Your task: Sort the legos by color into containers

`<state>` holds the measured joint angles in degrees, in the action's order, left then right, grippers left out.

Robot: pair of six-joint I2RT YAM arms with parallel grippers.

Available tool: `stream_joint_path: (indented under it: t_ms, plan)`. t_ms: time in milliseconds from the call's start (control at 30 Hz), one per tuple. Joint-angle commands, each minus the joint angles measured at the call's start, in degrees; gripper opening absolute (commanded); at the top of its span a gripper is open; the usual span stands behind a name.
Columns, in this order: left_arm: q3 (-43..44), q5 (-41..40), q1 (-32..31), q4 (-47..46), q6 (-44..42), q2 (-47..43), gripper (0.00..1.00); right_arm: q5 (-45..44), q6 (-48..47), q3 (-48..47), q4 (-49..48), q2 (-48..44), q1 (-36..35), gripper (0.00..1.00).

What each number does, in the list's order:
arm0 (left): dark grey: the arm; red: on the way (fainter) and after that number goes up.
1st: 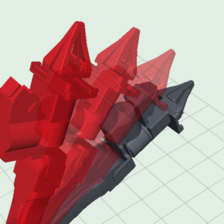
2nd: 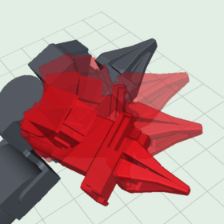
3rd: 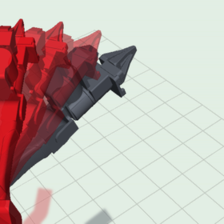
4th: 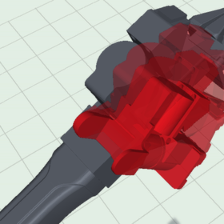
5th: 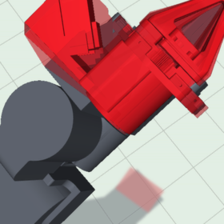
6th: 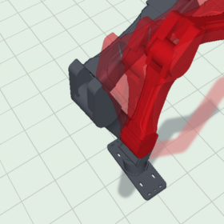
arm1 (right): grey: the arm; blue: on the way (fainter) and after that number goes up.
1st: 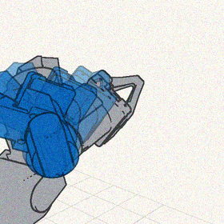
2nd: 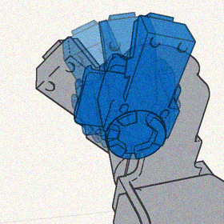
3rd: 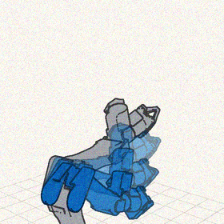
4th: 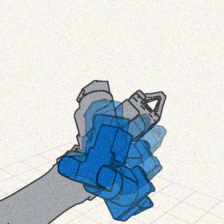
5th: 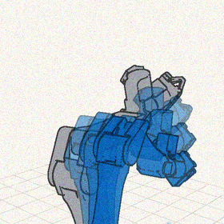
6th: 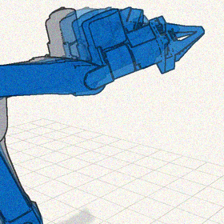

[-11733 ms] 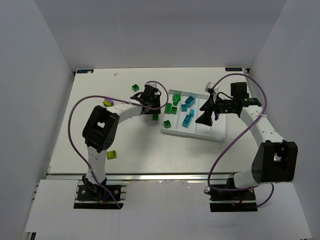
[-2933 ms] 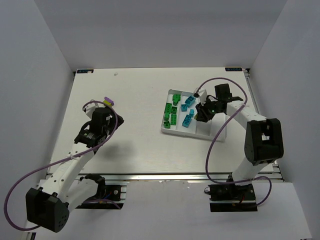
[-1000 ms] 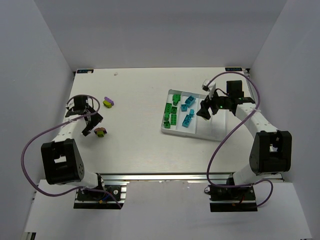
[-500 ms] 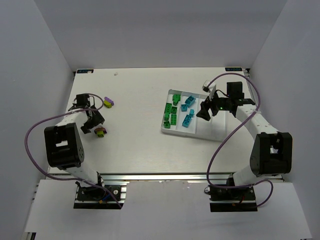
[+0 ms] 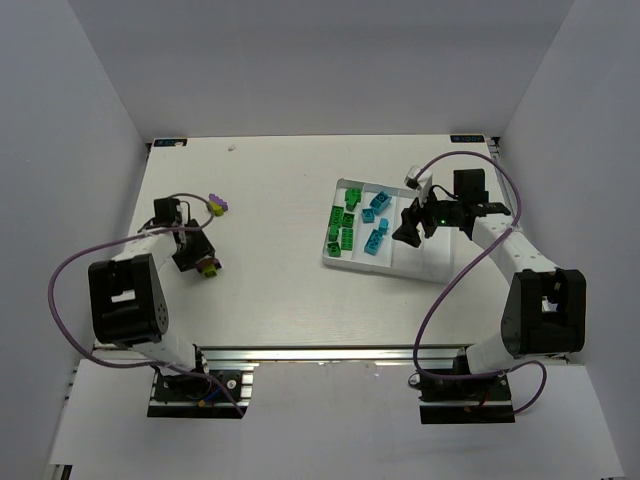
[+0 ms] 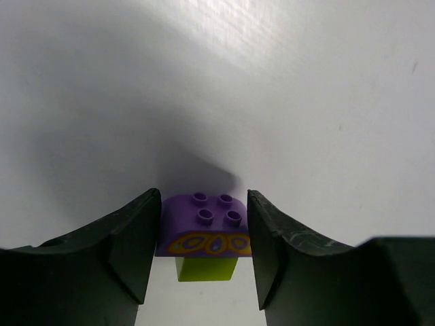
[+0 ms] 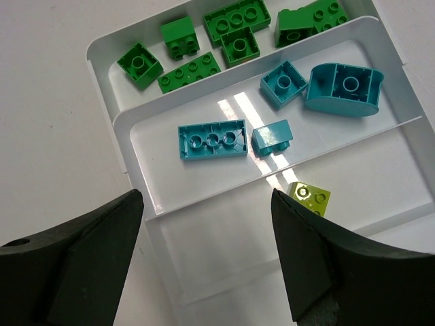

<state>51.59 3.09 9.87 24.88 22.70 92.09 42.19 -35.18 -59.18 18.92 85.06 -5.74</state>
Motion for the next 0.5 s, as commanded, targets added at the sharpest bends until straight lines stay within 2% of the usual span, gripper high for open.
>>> stream_joint_path:
  t_ms: [0,167,300,467]
  plan:
    - [-4.56,5.86,-0.81,0.25,-0.55,-6.39,0.63,1.57,0.37,-0.06,-1.6,-1.65,0.2,0.81]
    - [-10.54,9.29,-1.95,0.78,1.91,-14.55,0.63,2.1,0.29,-0.76,-1.16,-1.47,0.2,0.81]
    - [-11.86,10.79,-2.48,1.74,3.84,-19.05,0.64,2.54,0.11,-1.11,-0.64,-1.56,0.2,0.81]
    - [-11.87,14.39,-3.01,4.64,3.85,-22.39,0.71,2.98,0.11,-1.03,-0.37,-2.26,0.2,0.8]
